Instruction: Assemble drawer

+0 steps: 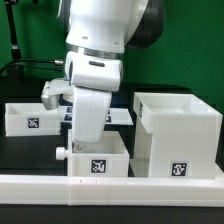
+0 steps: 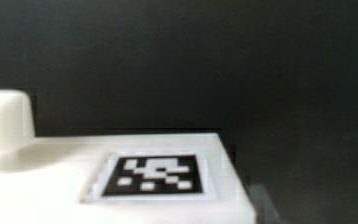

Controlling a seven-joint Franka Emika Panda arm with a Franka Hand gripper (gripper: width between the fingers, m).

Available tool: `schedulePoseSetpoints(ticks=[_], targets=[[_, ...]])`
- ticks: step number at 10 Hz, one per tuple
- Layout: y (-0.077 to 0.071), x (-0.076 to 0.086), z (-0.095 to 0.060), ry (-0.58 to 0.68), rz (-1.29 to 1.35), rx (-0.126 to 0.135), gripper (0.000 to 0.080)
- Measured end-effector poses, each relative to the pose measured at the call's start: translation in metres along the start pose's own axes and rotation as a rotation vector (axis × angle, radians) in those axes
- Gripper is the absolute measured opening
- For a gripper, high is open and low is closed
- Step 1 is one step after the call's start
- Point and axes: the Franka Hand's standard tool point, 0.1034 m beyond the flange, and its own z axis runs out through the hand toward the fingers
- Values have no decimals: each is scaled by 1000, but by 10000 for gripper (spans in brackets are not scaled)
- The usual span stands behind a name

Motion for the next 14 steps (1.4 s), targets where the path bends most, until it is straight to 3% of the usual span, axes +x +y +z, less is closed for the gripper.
schedulePoseSetpoints(ticks=[4, 6, 14], targets=[[6, 9, 1, 2, 10, 0, 42], [7, 12, 2, 2, 18, 15, 42], [7, 22, 2, 9, 54, 10, 42]])
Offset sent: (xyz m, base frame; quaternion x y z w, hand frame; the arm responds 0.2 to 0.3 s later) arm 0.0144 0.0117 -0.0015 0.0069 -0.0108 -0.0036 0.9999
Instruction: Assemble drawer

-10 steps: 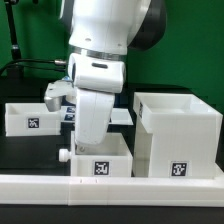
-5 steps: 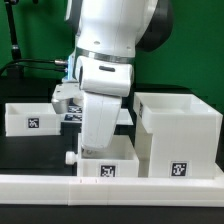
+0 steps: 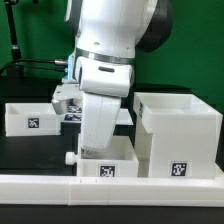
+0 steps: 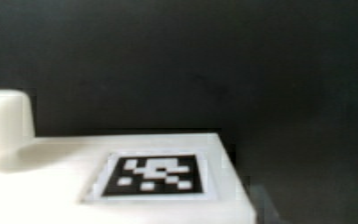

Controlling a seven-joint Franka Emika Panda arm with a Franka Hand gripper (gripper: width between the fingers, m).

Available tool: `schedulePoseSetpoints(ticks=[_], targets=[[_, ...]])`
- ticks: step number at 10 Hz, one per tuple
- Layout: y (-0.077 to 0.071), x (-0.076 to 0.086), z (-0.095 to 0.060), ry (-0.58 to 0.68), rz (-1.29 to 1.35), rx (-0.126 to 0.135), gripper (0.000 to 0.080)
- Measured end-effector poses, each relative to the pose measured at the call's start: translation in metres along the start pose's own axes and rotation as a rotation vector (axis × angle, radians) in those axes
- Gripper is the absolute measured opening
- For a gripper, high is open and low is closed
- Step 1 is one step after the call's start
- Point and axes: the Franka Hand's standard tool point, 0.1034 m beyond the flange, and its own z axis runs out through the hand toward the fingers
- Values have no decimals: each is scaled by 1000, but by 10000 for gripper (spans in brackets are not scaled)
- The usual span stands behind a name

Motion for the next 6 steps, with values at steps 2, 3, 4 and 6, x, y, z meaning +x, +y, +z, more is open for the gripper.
schedulePoseSetpoints(ticks=[2, 3, 4, 6], targets=[[1, 7, -1, 3, 7, -2, 42], [0, 9, -1, 4, 3, -1, 42], [0, 11, 0, 5, 1, 1, 42], [-1, 11, 1, 5, 1, 5, 42]])
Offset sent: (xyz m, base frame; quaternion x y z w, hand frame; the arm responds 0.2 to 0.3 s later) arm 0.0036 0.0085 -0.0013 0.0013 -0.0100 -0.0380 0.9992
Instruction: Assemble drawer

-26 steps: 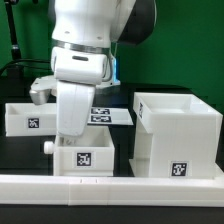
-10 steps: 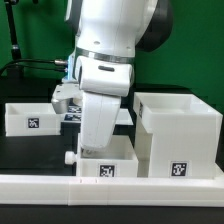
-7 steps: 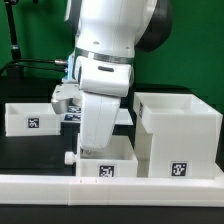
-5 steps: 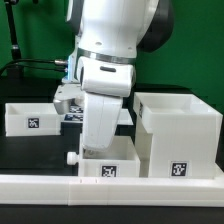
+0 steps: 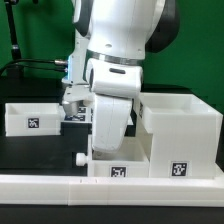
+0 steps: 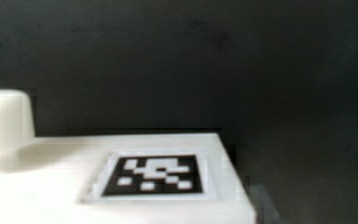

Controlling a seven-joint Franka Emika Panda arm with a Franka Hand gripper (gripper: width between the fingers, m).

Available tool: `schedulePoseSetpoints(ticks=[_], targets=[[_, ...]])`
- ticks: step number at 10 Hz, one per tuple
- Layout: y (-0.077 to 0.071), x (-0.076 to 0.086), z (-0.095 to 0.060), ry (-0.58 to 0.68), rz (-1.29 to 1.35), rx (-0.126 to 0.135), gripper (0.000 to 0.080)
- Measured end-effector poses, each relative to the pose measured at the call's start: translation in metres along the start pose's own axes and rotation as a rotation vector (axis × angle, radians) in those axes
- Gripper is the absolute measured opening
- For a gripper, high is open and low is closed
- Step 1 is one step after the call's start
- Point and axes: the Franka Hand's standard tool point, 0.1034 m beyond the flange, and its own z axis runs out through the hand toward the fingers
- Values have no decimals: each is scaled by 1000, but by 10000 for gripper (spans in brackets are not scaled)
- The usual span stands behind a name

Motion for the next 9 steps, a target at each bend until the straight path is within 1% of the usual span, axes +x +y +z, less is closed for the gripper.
schedulePoseSetpoints(ticks=[2, 4, 7, 9], targets=[[0, 0, 0, 0, 1, 1, 42], [-1, 4, 0, 0, -9, -1, 42], [-1, 4, 0, -8, -16, 14, 42], [0, 2, 0, -12, -19, 16, 42]])
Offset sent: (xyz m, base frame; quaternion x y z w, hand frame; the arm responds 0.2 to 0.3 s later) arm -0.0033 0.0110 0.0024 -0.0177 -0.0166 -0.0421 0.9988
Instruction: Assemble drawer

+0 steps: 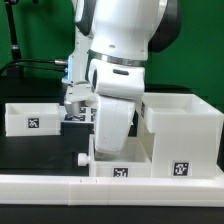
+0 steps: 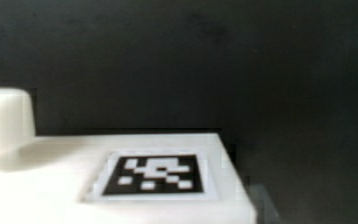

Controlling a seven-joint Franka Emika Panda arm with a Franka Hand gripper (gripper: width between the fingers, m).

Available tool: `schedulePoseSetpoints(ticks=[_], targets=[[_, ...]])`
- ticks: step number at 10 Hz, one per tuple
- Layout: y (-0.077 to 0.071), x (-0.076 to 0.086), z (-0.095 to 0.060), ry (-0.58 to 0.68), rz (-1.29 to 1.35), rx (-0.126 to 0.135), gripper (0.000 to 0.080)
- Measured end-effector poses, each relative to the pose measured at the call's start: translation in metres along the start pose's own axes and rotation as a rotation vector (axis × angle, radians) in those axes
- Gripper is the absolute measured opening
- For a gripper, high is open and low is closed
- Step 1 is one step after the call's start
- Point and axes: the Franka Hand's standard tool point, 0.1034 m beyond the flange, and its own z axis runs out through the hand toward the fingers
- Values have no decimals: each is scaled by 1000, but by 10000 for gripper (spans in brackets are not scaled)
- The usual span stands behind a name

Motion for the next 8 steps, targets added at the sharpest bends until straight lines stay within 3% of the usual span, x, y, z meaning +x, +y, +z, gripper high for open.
schedulePoseSetpoints(ticks=[8], targets=[[0, 3, 1, 9, -11, -26, 42]])
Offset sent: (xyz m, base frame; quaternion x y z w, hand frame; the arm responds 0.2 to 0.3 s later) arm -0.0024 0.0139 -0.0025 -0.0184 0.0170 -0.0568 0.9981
